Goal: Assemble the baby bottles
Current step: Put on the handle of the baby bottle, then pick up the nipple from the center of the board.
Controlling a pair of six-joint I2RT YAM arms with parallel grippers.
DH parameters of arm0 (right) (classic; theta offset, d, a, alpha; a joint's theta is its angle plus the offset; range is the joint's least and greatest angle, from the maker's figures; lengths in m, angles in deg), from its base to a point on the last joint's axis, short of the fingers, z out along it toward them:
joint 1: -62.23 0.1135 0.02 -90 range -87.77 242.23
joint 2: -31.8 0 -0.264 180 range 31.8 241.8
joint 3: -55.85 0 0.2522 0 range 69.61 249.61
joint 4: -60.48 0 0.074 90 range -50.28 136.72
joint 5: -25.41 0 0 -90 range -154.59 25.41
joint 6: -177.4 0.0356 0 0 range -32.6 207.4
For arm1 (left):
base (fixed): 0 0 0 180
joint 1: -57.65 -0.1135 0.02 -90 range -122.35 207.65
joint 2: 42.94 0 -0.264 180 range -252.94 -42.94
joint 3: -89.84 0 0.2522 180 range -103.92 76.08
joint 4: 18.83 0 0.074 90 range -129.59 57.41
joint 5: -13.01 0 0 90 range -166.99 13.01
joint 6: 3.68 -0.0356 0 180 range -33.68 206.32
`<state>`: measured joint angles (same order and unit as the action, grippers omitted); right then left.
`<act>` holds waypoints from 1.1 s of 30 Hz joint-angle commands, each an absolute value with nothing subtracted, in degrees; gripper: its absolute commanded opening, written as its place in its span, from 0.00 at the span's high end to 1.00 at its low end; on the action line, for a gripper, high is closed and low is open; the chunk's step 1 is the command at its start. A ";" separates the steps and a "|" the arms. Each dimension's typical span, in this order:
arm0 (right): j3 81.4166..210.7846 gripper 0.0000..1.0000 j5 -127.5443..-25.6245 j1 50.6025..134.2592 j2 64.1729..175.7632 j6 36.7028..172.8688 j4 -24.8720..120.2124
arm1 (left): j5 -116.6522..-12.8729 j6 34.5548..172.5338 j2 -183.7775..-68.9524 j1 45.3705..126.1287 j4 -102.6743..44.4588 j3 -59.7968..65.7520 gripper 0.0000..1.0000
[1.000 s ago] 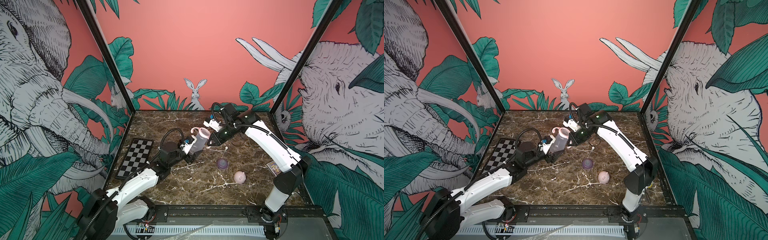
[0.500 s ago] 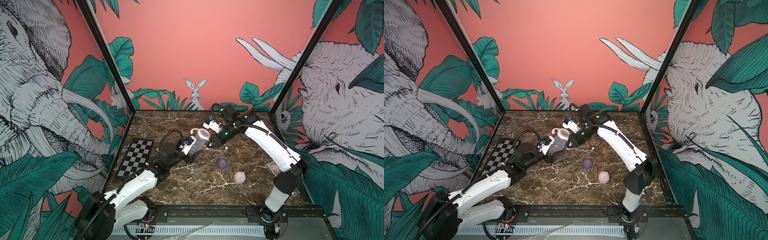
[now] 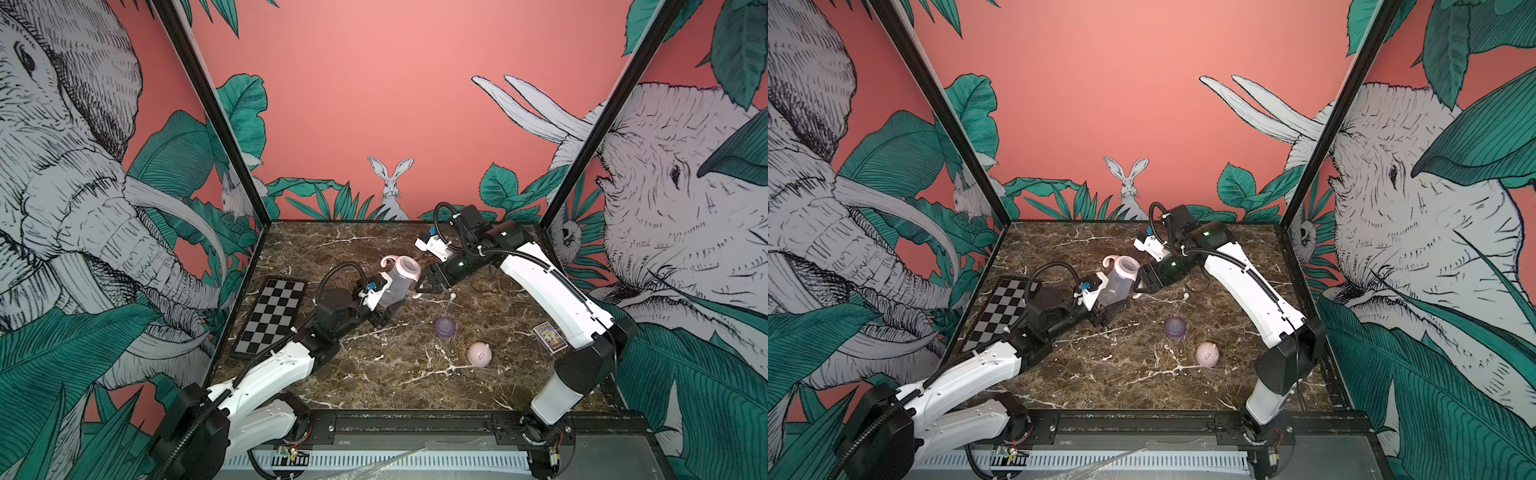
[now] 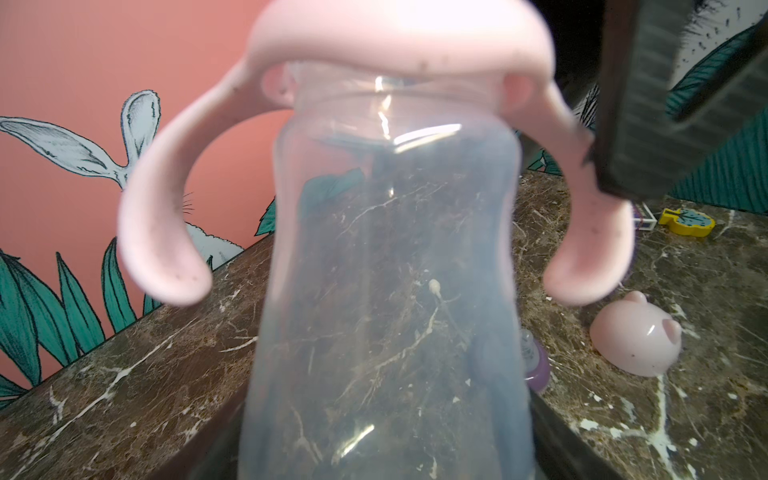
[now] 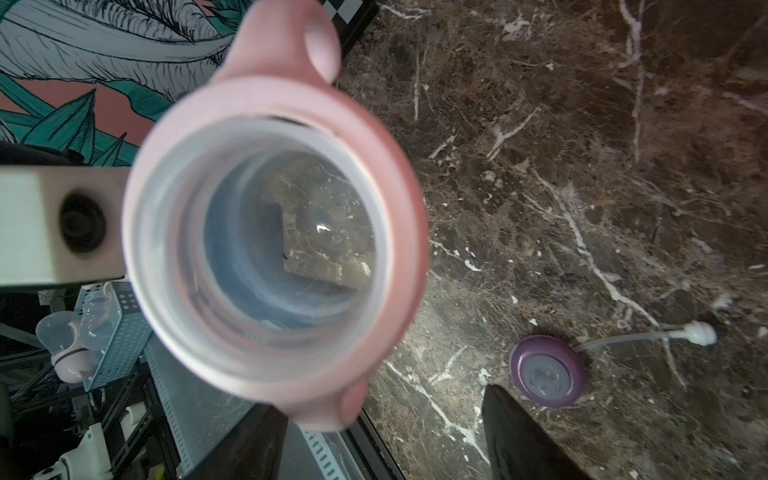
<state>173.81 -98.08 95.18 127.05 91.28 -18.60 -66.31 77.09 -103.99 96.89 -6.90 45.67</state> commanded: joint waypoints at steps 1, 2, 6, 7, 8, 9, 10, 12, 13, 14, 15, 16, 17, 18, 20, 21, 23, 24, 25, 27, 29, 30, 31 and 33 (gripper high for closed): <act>172.97 0.23 -98.48 94.05 124.00 92.89 -14.42 | -66.10 77.31 -102.70 97.20 -3.83 45.77 0.45; 172.88 0.21 -98.74 94.04 121.83 93.17 -13.83 | -66.18 77.36 -102.70 97.20 -3.93 45.93 0.45; 172.89 0.20 -100.22 94.00 121.28 94.38 -11.12 | -66.18 77.43 -102.55 97.20 -4.38 45.83 0.45; 172.80 0.20 -101.60 93.96 121.27 94.68 -10.30 | -66.26 77.38 -102.46 97.18 -4.38 45.81 0.45; 172.84 0.20 -103.31 93.96 121.43 95.07 -9.53 | -66.27 77.44 -102.37 97.20 -4.54 45.68 0.45; 173.08 0.19 -104.30 93.96 121.76 95.62 -9.04 | -66.31 77.44 -102.35 97.20 -4.79 45.67 0.45; 173.43 0.19 -104.69 94.00 122.12 95.79 -8.84 | -66.36 77.45 -102.29 97.20 -4.94 45.61 0.45; 174.09 0.19 -105.18 93.98 122.99 95.75 -8.94 | -66.36 77.45 -102.04 97.20 -5.08 45.56 0.45; 174.12 0.19 -105.19 94.01 123.11 95.84 -8.95 | -66.42 77.58 -101.92 97.16 -5.08 45.58 0.45; 173.99 0.19 -105.20 93.97 123.12 95.75 -8.83 | -66.57 77.61 -101.70 97.20 -5.08 45.66 0.45; 173.50 0.19 -104.71 93.96 122.91 95.75 -8.55 | -66.86 77.67 -101.43 97.20 -5.01 45.82 0.45; 172.61 0.19 -103.70 93.88 122.44 96.06 -7.87 | -67.01 77.70 -101.22 97.20 -4.91 45.99 0.45; 171.41 0.19 -102.54 93.59 121.77 96.95 -6.76 | -67.14 77.64 -100.99 97.20 -4.82 46.12 0.45; 170.11 0.19 -101.85 92.99 121.19 97.89 -5.76 | -67.24 77.73 -100.97 97.20 -4.73 46.32 0.45; 167.75 0.19 -100.40 91.38 120.20 99.84 -4.28 | -67.19 77.97 -100.97 97.20 -4.65 46.44 0.45; 166.69 0.19 -99.81 90.46 119.90 100.54 -4.21 | -67.08 78.06 -101.01 97.20 -4.56 46.58 0.45; 165.54 0.19 -97.63 89.20 119.61 101.32 -5.41 | -66.81 78.06 -100.90 97.18 -4.89 46.64 0.45; 165.12 0.20 -95.91 88.91 119.61 101.18 -6.83 | -66.71 78.06 -100.65 97.20 -5.28 46.67 0.45; 164.70 0.20 -94.27 88.78 119.52 100.84 -7.98 | -66.63 78.02 -100.39 97.20 -5.56 46.69 0.45; 162.76 0.20 -91.27 88.77 119.02 100.65 -9.88 | -66.62 77.98 -99.68 97.20 -6.25 46.73 0.45; 161.20 0.20 -88.37 88.77 118.73 99.99 -11.56 | -66.53 77.80 -99.13 97.20 -6.87 46.74 0.44; 160.47 0.20 -86.05 88.77 118.81 99.68 -12.80 | -66.38 77.71 -98.99 97.20 -7.29 46.59 0.44; 159.87 0.20 -83.67 88.83 118.90 99.39 -13.71 | -66.23 77.63 -98.90 97.20 -7.45 46.63 0.44; 157.81 0.19 -80.02 88.95 118.99 98.85 -14.79 | -66.01 77.69 -98.85 97.20 -7.63 46.62 0.44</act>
